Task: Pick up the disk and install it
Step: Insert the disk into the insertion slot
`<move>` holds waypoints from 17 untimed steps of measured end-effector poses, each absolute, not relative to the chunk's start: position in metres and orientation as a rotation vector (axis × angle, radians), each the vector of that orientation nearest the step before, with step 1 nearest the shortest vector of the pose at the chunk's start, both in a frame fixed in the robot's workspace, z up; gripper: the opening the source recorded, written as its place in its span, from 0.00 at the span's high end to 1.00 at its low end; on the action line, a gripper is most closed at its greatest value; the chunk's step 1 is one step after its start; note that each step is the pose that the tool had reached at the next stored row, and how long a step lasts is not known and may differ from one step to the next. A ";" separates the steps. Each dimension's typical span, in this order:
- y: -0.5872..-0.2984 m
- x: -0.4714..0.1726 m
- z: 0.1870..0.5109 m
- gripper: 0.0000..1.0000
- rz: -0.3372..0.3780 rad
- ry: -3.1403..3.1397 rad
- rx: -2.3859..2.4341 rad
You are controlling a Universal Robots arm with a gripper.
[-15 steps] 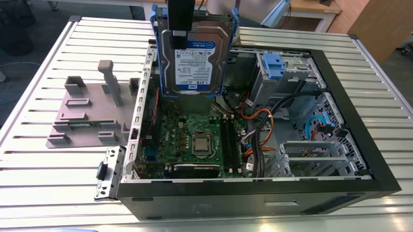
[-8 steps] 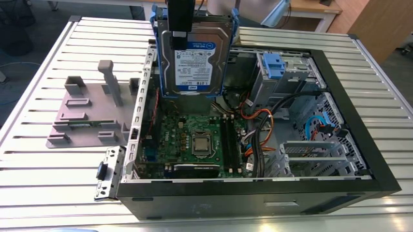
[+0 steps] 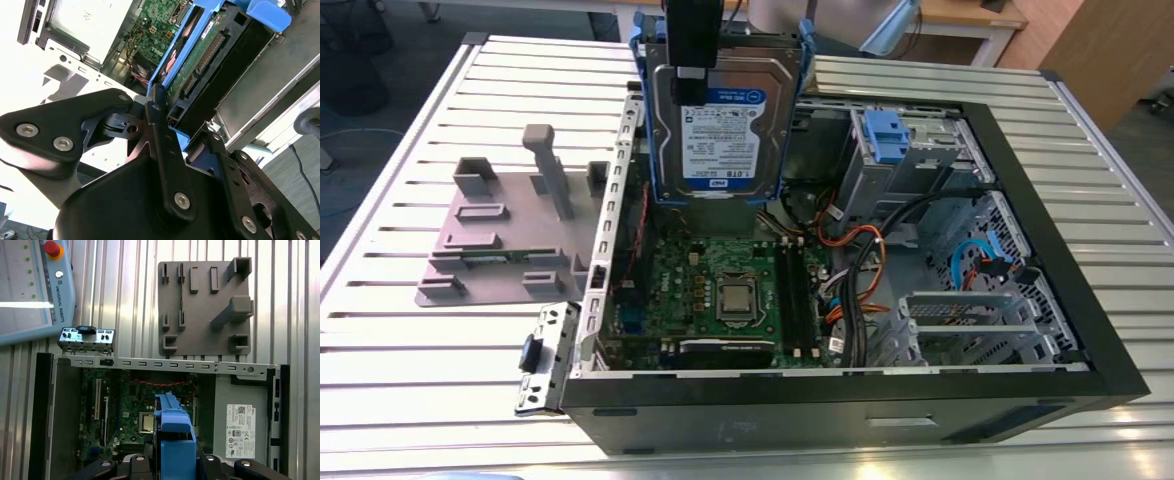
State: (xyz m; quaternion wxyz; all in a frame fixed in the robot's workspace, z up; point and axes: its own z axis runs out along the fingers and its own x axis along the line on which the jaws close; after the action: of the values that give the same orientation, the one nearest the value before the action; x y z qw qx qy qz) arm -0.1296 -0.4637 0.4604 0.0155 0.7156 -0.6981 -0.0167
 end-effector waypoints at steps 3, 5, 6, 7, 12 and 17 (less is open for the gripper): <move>-0.464 -0.130 0.460 0.63 -0.052 -2.172 2.226; -0.465 -0.130 0.460 0.63 -0.052 -2.172 2.226; -0.465 -0.130 0.460 0.63 -0.052 -2.172 2.226; -0.465 -0.130 0.460 0.63 -0.052 -2.172 2.226; -0.466 -0.130 0.460 0.63 -0.051 -2.172 2.226; -0.468 -0.130 0.460 0.63 -0.051 -2.172 2.226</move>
State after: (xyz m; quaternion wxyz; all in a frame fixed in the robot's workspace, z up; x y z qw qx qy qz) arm -0.1296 -0.4677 0.4602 0.0158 0.7156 -0.6981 -0.0165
